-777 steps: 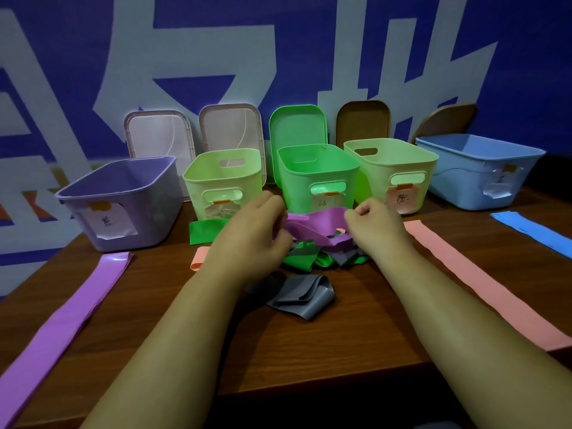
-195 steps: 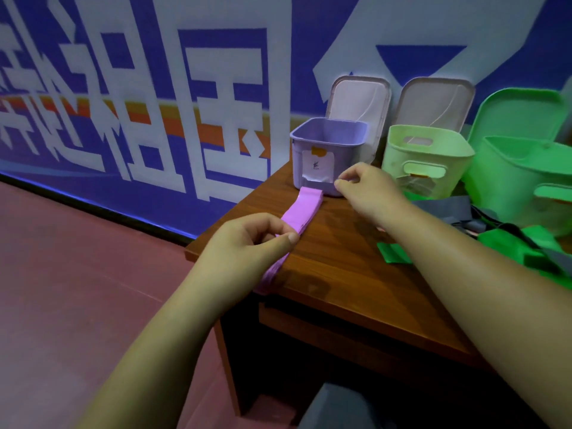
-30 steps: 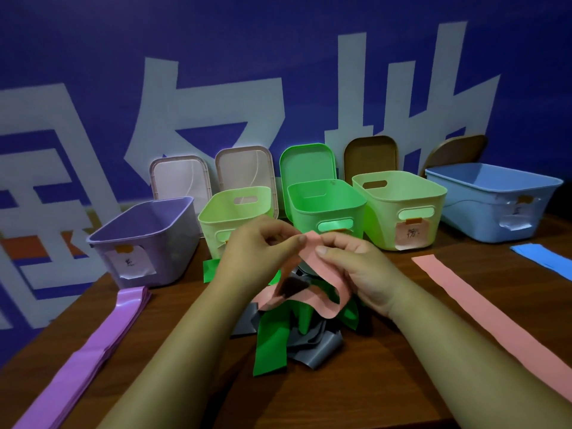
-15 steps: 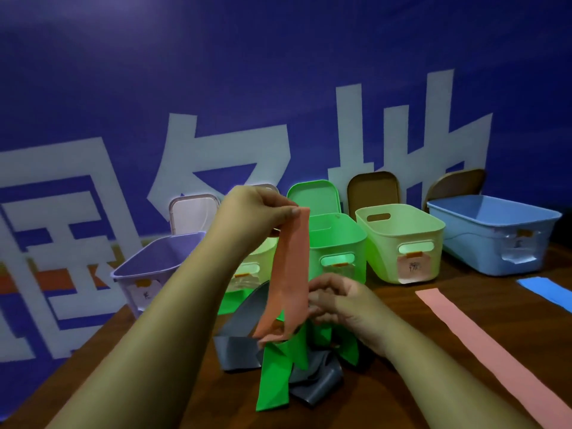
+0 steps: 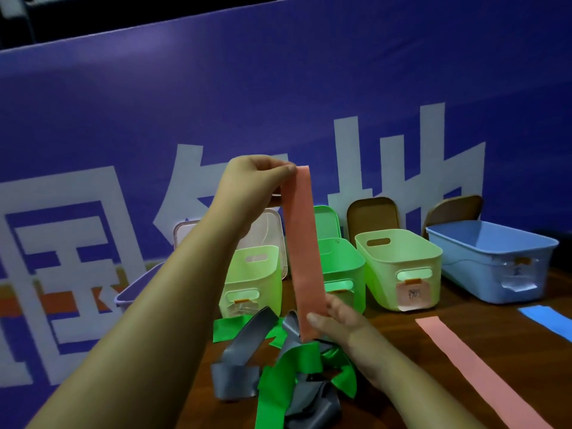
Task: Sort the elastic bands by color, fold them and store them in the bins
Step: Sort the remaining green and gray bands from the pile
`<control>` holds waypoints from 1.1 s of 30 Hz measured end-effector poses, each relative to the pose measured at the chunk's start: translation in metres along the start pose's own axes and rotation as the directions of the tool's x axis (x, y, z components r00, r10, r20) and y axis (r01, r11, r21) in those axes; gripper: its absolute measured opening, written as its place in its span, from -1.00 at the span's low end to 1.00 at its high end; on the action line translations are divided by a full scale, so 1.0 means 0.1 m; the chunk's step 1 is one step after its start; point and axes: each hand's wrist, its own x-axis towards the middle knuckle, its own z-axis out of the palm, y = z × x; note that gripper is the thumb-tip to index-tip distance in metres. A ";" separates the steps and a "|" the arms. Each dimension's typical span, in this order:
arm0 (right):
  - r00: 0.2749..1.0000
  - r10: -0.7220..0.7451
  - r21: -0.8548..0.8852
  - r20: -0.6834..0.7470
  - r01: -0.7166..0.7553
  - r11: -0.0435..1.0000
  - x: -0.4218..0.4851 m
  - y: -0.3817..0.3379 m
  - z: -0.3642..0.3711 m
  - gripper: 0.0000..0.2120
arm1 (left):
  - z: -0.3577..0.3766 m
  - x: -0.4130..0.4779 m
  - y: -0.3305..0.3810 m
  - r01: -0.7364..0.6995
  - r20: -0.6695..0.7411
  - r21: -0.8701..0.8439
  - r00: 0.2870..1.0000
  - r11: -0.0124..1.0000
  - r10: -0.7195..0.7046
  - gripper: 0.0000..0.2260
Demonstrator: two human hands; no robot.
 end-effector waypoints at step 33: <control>0.961 -0.019 -0.309 -0.275 -0.069 0.949 -0.55 -0.25 -0.27 -0.84 | 0.36 0.37 -0.47 -0.012 -0.184 0.013 0.983 1.000 0.014 -0.89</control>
